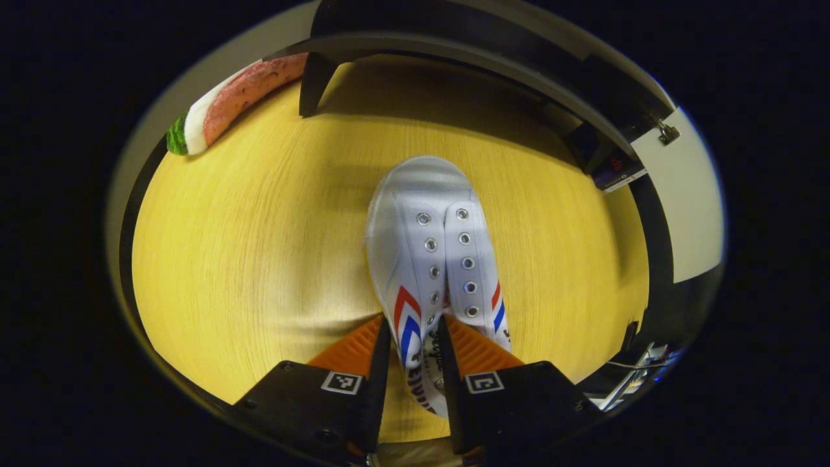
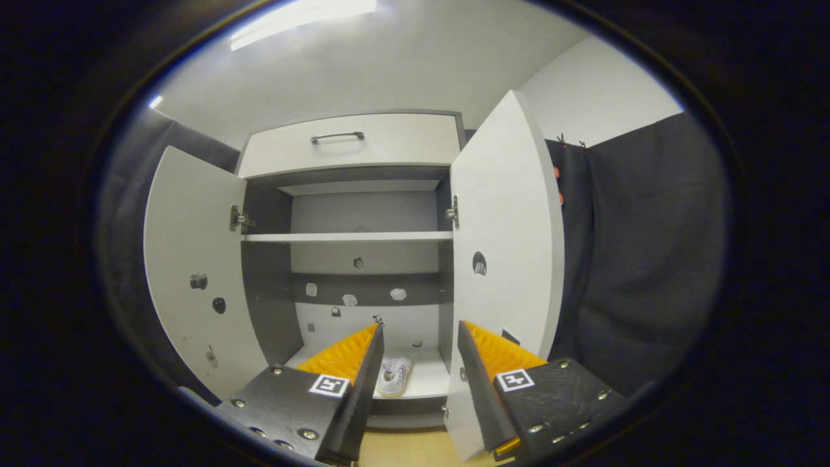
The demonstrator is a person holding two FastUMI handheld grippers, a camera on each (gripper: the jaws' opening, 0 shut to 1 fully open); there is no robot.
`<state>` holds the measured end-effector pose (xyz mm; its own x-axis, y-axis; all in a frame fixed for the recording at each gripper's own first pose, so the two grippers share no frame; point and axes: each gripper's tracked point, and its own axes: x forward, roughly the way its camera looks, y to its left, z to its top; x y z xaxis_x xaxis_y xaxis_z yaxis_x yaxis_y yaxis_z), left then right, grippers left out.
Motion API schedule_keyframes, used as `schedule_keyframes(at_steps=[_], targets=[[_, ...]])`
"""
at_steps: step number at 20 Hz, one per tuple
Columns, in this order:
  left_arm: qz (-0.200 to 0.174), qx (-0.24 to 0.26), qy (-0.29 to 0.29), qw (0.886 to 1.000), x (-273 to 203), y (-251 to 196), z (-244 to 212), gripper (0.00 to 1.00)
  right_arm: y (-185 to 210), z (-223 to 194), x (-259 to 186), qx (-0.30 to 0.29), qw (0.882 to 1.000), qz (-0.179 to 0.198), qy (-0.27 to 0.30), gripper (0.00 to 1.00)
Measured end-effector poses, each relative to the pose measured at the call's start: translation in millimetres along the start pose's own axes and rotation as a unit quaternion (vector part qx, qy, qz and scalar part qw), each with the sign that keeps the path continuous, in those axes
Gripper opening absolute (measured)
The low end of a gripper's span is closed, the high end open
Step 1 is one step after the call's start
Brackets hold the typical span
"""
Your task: Grab one shoe with the right hand and put it into the shoe cabinet, grab the other shoe with the left hand and put it into the shoe cabinet; then close the right door with the right hand and the left door with the left hand.
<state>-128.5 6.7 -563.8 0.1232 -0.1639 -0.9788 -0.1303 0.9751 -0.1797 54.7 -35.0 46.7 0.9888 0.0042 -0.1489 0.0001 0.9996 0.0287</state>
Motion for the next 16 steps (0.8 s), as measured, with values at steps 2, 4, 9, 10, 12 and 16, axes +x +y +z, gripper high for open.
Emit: schedule_keyframes(at_steps=[2, 4, 9, 10, 12, 16], targets=[[0.001, -0.026, 0.0, 1.0, -2, 4, 1, 0.35, -8, 1, -4, 0.004, 1.0, -0.01, -0.007, 0.68], [-0.001, -0.042, -0.004, 0.999, -2, 6, 1, 0.23, -15, 0, -7, 0.006, 1.0, -0.02, -0.012, 0.68], [-0.005, -0.043, -0.026, 0.999, -14, 11, 6, 0.02, -29, -1, -14, 0.005, 0.999, -0.036, -0.015, 0.61], [0.0, -0.032, -0.03, 0.999, -16, 11, 9, 0.03, -31, -1, -15, 0.006, 0.999, -0.038, -0.015, 0.6], [0.02, 0.009, -0.045, 0.999, -22, 13, 19, 0.02, -36, -1, -16, 0.007, 0.999, -0.042, -0.014, 0.6], [0.01, 0.044, -0.098, 0.994, -54, 1, 46, 0.02, -46, -2, -20, 0.006, 0.999, -0.049, -0.016, 0.6]])
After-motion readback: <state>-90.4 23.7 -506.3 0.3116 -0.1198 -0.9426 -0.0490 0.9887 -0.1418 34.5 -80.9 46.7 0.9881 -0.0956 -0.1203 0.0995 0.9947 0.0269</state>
